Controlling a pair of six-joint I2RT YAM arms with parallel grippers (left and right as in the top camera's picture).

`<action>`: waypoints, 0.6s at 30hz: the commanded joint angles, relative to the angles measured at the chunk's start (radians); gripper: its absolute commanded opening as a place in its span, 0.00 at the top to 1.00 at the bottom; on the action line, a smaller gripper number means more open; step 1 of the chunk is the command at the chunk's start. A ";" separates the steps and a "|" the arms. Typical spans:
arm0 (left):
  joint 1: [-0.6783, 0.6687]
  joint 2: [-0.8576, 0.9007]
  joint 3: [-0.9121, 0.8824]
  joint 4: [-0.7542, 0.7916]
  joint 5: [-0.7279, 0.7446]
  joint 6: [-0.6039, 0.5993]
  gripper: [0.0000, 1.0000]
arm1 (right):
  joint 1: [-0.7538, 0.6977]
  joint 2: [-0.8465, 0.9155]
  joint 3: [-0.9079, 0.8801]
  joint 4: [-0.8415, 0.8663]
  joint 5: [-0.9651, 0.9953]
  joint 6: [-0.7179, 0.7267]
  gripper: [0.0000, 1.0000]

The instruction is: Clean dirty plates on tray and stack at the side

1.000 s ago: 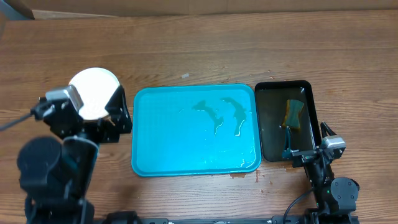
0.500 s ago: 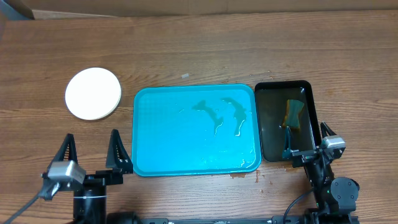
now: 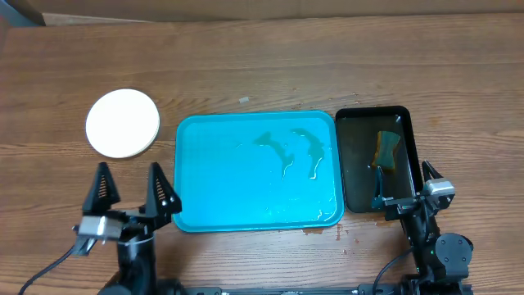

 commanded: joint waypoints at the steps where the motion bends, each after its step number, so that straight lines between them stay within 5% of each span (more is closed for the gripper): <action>1: -0.006 -0.013 -0.072 0.007 -0.003 -0.027 0.00 | -0.003 -0.003 -0.010 0.005 -0.005 -0.005 0.00; 9: -0.006 -0.013 -0.163 -0.014 -0.003 -0.041 0.00 | -0.003 -0.003 -0.010 0.005 -0.005 -0.005 0.00; 18: -0.006 -0.013 -0.172 -0.299 -0.025 -0.005 0.00 | -0.003 -0.003 -0.010 0.005 -0.005 -0.005 0.00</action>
